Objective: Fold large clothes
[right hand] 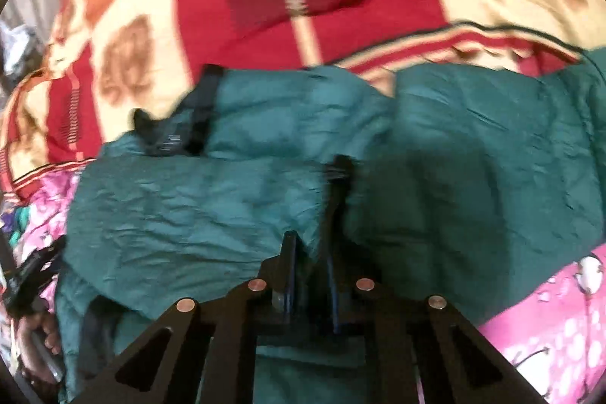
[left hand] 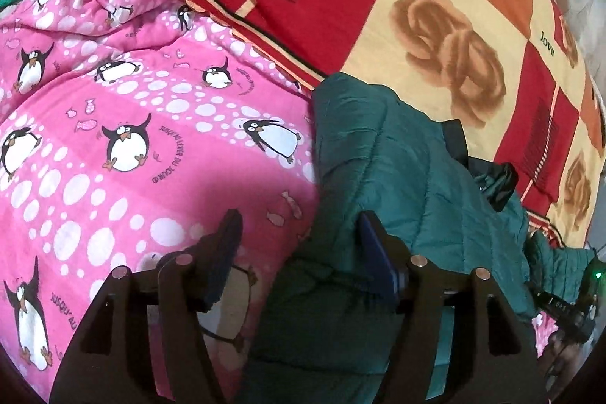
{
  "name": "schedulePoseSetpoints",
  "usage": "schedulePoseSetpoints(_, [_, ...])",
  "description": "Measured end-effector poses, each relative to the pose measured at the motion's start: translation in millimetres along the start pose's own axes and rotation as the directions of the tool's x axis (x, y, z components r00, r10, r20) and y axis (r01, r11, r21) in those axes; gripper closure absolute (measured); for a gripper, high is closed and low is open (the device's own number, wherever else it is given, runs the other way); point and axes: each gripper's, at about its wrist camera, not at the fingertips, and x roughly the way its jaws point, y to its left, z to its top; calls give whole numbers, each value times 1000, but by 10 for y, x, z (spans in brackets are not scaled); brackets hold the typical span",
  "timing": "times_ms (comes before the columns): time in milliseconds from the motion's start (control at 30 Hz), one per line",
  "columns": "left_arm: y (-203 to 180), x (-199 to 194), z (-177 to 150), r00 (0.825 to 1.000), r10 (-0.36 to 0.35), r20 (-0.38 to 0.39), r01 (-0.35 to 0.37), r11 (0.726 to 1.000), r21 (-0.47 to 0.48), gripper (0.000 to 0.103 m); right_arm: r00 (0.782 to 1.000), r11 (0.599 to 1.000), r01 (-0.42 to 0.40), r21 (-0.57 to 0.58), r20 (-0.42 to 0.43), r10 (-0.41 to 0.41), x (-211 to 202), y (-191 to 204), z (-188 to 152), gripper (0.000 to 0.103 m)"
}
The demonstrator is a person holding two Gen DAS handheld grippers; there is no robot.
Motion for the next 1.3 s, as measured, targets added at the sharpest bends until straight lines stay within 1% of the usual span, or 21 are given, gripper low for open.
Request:
schedulePoseSetpoints(100, [-49,-133,179,998,4,57,-5,1000,6,39,1000,1000,-13,-12,-13,13,-81,-39,-4,90])
schedulePoseSetpoints(167, [-152,-171,339,994,4,108,-9,999,44,39,999,1000,-13,-25,51,14,-305,-7,29,90])
schedulePoseSetpoints(233, [-284,-63,454,995,10,98,-19,995,94,39,988,999,-26,-32,153,30,-506,88,95,89])
schedulePoseSetpoints(267, [-358,32,503,997,9,78,-19,992,122,39,984,999,-26,-33,175,31,-541,137,115,89])
schedulePoseSetpoints(333, [-487,217,542,999,30,45,-37,985,170,39,986,998,-23,-59,161,32,-439,325,144,89])
schedulePoseSetpoints(433, [-564,476,494,997,79,-6,-76,974,215,39,997,994,-4,-106,80,12,-111,577,150,89])
schedulePoseSetpoints(467, [-543,531,458,996,84,-22,-78,975,208,39,999,992,14,-124,54,-8,3,635,146,89])
schedulePoseSetpoints(533, [-477,616,404,996,71,-60,-59,981,185,38,994,983,107,-151,6,-107,251,670,93,89])
schedulePoseSetpoints(600, [-428,727,363,991,76,-108,-57,984,171,32,992,986,109,-127,-51,-117,446,550,31,89])
schedulePoseSetpoints(700, [-370,807,368,989,62,-137,-41,988,147,29,992,983,121,-140,-20,-125,487,447,-5,89])
schedulePoseSetpoints(800, [-356,788,380,990,61,-131,-42,989,140,29,994,987,104,-126,-23,-108,478,349,-5,89])
schedulePoseSetpoints(900, [-433,554,415,993,101,-62,-90,984,150,29,995,988,93,-120,-27,-97,387,340,23,89])
schedulePoseSetpoints(933, [-466,406,415,997,72,-25,-68,987,147,29,994,988,103,-111,-19,-106,288,365,33,89])
schedulePoseSetpoints(1000, [-486,228,400,1000,21,-2,-20,989,148,29,996,991,81,-103,31,-78,64,476,35,89])
schedulePoseSetpoints(1033, [-513,168,384,1000,14,8,-15,988,151,29,997,991,64,-117,59,-57,-41,562,25,89])
schedulePoseSetpoints(1100, [-546,136,310,998,55,15,-57,984,166,29,996,987,54,-148,73,-44,-115,729,-18,87])
schedulePoseSetpoints(1133, [-560,192,283,996,84,-5,-82,982,171,29,997,984,46,-170,62,-36,-104,833,-69,87])
schedulePoseSetpoints(1167, [-552,343,219,990,126,-67,-112,977,181,28,998,981,45,-189,41,-38,-42,881,-111,86])
schedulePoseSetpoints(1200, [-546,467,171,983,135,-123,-112,977,182,27,998,974,64,-216,10,-64,58,943,-201,86])
schedulePoseSetpoints(1233, [-501,537,150,981,113,-158,-86,982,167,24,996,968,84,-238,-14,-90,175,957,-275,86])
schedulePoseSetpoints(1300, [-430,523,174,985,84,-152,-63,989,136,23,998,974,68,-217,2,-69,235,903,-306,86])
